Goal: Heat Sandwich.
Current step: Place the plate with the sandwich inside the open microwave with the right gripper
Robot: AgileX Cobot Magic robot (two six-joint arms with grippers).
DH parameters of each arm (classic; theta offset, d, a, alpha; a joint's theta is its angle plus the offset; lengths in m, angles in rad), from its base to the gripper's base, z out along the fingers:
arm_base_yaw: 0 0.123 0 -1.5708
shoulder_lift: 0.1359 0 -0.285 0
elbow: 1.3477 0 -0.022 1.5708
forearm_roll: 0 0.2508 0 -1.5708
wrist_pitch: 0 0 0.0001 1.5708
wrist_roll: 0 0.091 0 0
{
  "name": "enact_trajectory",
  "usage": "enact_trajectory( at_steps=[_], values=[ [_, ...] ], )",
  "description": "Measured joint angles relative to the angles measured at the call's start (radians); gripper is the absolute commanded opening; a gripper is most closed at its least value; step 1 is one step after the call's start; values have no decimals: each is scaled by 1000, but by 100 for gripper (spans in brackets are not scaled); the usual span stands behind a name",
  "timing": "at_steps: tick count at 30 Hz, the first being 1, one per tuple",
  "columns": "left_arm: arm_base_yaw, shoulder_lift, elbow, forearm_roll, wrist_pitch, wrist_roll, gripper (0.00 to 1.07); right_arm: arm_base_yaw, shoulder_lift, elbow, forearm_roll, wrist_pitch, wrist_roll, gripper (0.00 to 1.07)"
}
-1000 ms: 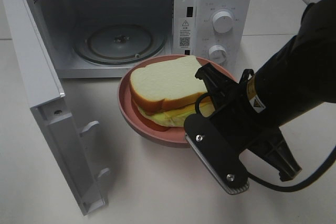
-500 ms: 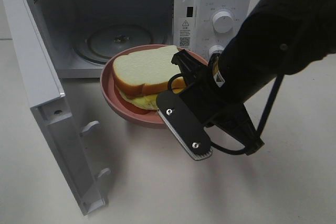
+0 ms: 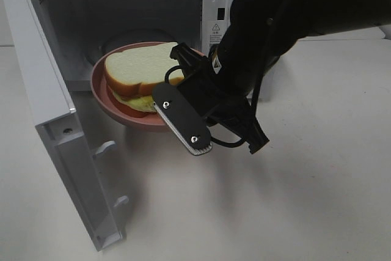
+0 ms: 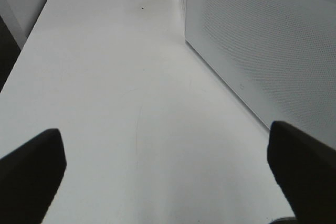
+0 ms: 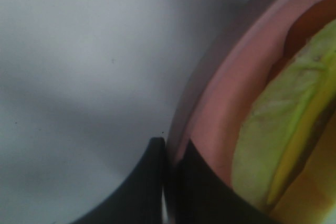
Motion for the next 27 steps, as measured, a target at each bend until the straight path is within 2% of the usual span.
enact_trajectory(
  at_steps=[12,27],
  values=[
    [0,0,0,0,0,0,101,-7,103,-137,0,57,-26,1],
    [0,0,0,0,0,0,101,-13,248,-381,-1,146,-42,1]
  ],
)
